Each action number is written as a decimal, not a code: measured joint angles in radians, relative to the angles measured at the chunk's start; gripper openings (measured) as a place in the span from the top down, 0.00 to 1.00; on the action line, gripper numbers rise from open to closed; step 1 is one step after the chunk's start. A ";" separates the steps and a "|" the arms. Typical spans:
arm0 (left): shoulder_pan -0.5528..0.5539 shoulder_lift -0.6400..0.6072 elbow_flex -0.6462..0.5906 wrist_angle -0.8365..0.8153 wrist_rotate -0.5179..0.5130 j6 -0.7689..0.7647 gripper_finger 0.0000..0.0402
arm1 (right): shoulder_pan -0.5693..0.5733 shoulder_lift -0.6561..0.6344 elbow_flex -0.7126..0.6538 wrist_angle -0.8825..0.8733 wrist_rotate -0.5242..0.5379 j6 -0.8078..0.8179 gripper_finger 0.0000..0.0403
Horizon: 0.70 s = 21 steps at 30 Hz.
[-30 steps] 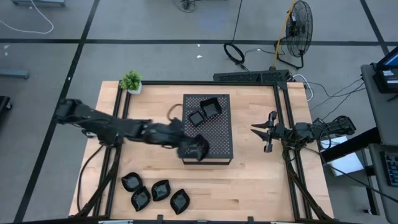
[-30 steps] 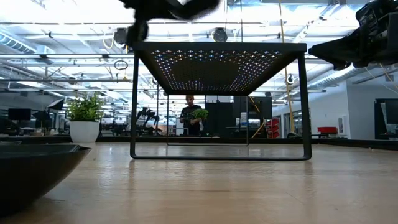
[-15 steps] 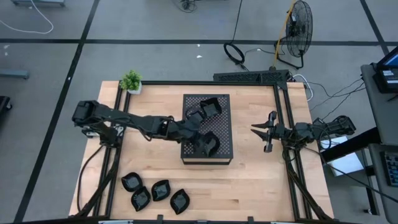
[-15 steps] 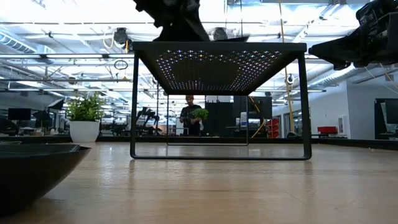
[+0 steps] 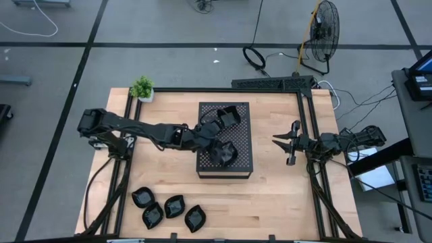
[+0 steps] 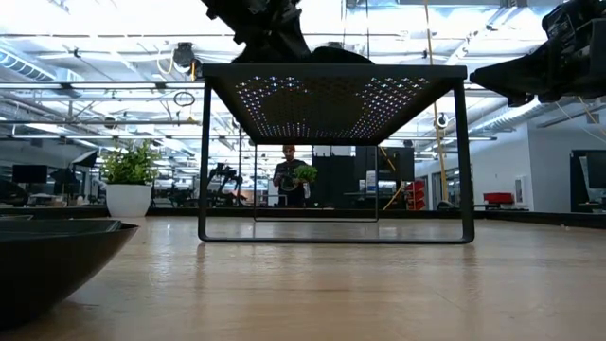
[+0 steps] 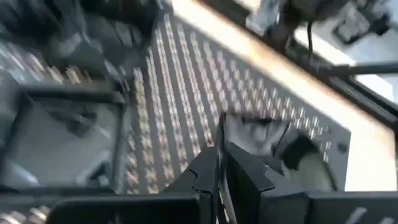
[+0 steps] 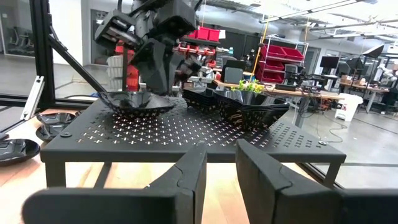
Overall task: Pick & Place Mini shaped plates
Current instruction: Put the black leaf shaped plate on the shelf, then stack the black leaf shaped plate on top of the black leaf shaped plate on the shelf
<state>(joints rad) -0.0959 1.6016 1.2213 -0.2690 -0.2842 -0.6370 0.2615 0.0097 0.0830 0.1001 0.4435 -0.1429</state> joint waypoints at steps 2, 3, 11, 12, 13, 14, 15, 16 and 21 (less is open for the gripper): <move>0.002 -0.015 0.000 0.007 -0.040 0.029 0.90 | 0.000 0.000 0.000 0.000 0.000 0.000 0.82; 0.002 -0.029 0.000 -0.014 -0.050 0.035 0.89 | 0.000 0.000 0.000 0.000 0.000 0.000 0.82; -0.040 -0.148 0.003 -0.191 0.073 -0.025 0.63 | 0.000 0.005 0.000 -0.002 -0.002 0.000 0.82; -0.062 -0.167 0.002 -0.256 0.107 -0.063 0.60 | 0.000 0.008 0.000 0.001 0.000 0.000 0.82; -0.088 -0.181 0.000 -0.330 0.130 -0.119 0.58 | 0.000 0.008 0.000 -0.001 -0.001 0.000 0.82; -0.121 -0.188 0.000 -0.393 0.143 -0.186 0.57 | 0.000 0.009 0.000 -0.001 -0.001 0.000 0.82; -0.158 -0.195 0.001 -0.474 0.147 -0.263 0.56 | 0.000 0.011 0.000 -0.001 0.000 0.000 0.82; -0.202 -0.200 0.000 -0.562 0.149 -0.347 0.55 | 0.000 0.014 0.000 -0.001 0.000 0.000 0.82; -0.441 -0.193 -0.012 -0.855 0.122 -0.865 0.57 | 0.000 0.015 0.000 -0.004 -0.001 0.000 0.82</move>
<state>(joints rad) -0.5370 1.4086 1.2091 -1.1244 -0.1620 -1.5020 0.2615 0.0250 0.0830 0.0963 0.4427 -0.1429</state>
